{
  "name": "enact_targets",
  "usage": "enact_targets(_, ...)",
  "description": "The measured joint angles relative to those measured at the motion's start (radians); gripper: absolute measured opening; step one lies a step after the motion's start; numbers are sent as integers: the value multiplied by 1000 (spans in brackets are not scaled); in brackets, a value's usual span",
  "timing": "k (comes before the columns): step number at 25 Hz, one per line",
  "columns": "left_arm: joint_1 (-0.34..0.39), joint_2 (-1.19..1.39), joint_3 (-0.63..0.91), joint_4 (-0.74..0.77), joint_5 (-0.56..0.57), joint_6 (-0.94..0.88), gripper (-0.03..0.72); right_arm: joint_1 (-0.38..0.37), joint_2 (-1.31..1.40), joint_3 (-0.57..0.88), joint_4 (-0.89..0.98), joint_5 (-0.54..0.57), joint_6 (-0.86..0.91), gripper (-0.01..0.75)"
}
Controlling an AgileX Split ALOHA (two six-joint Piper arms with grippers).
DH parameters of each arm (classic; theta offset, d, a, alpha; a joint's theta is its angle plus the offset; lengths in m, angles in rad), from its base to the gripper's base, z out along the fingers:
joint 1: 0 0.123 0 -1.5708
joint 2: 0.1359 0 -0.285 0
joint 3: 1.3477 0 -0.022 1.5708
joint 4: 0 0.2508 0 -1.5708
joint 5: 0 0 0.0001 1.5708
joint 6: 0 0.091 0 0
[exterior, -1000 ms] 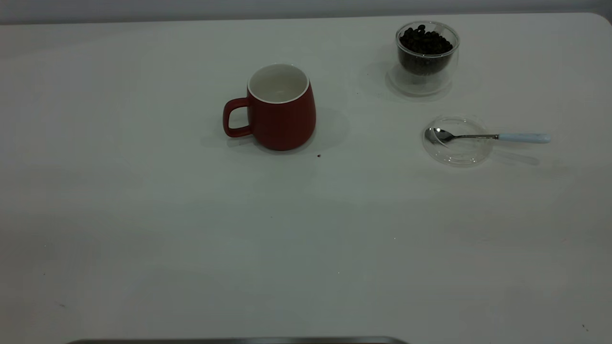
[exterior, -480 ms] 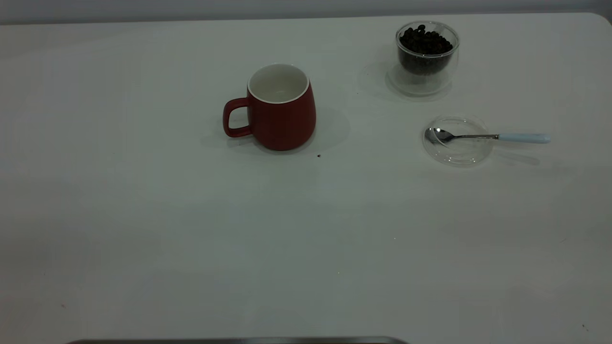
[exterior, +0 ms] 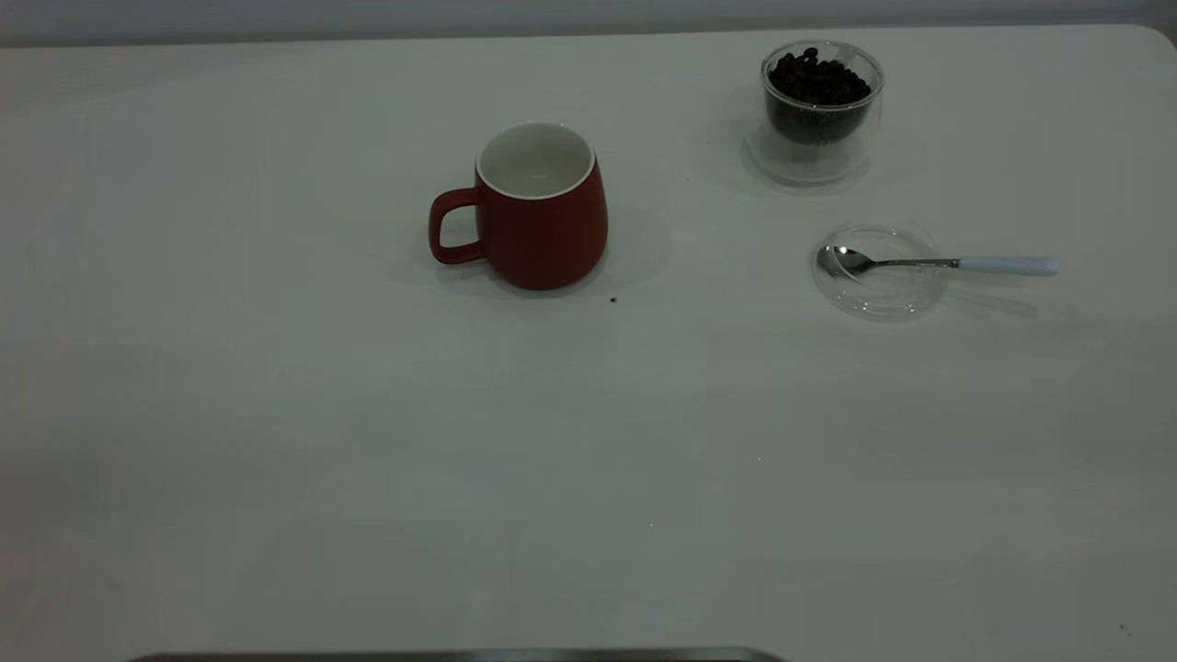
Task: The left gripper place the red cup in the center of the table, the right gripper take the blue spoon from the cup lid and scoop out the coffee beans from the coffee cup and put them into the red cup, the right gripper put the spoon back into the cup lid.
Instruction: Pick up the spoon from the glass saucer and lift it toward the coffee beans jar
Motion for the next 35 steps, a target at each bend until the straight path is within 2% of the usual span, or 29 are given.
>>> enact_targets(23, 0, -1, 0, 3, 0, -1, 587, 0, 0, 0, 10, -3, 5, 531)
enact_targets(28, 0, -1, 0, 3, 0, -1, 587, 0, 97, -76, 27, -104, 131, 531)
enact_targets(32, 0, -1, 0, 3, 0, -1, 587, 0, 369, -156, 101, -200, 175, 531)
enact_targets(35, 0, -1, 0, 3, 0, -1, 587, 0, 608, -193, 222, -286, 120, 531)
